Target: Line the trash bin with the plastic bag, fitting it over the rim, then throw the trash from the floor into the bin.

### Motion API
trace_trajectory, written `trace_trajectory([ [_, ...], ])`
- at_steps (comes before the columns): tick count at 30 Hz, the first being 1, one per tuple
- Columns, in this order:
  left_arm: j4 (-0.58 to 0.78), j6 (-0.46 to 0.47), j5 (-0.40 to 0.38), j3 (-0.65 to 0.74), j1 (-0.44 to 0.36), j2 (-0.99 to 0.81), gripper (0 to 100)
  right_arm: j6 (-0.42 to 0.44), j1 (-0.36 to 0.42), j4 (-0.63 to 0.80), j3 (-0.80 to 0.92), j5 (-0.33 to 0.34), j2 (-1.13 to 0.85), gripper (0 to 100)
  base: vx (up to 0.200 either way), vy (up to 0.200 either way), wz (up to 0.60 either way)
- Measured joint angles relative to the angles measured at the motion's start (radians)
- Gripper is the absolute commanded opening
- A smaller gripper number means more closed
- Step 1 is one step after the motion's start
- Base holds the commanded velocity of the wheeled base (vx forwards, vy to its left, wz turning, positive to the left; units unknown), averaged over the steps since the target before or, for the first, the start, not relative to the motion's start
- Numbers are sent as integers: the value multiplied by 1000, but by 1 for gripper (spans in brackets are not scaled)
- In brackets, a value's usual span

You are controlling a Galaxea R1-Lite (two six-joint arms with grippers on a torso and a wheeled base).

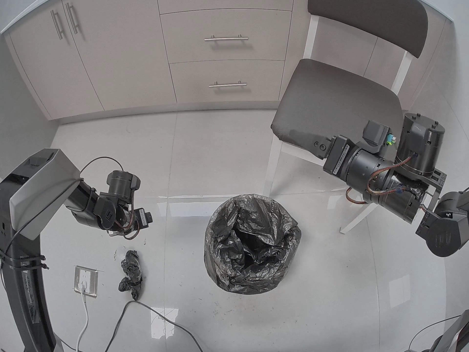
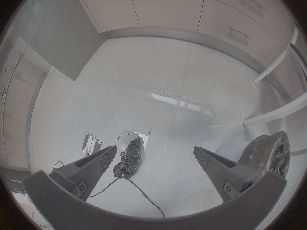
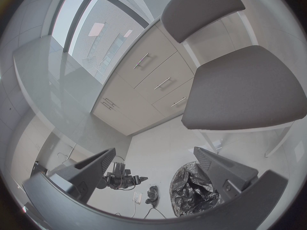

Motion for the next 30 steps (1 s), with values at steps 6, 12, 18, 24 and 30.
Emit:
trace_trajectory([
  [6,59,18,31,-134,35,97,100,5,-21,-9,8,4,-3,100,0,0,0],
  [12,195,38,49,-319,82,187,100,6,-33,-11,10,4,-5,100,0,0,0],
  [18,316,44,45,-517,137,274,100,6,-40,-13,11,5,5,100,0,0,0],
  [24,486,44,27,-712,178,369,100,7,-44,-13,10,5,24,100,0,0,0],
  [30,696,39,16,-800,215,488,100,8,-54,-15,6,4,57,100,0,0,0],
])
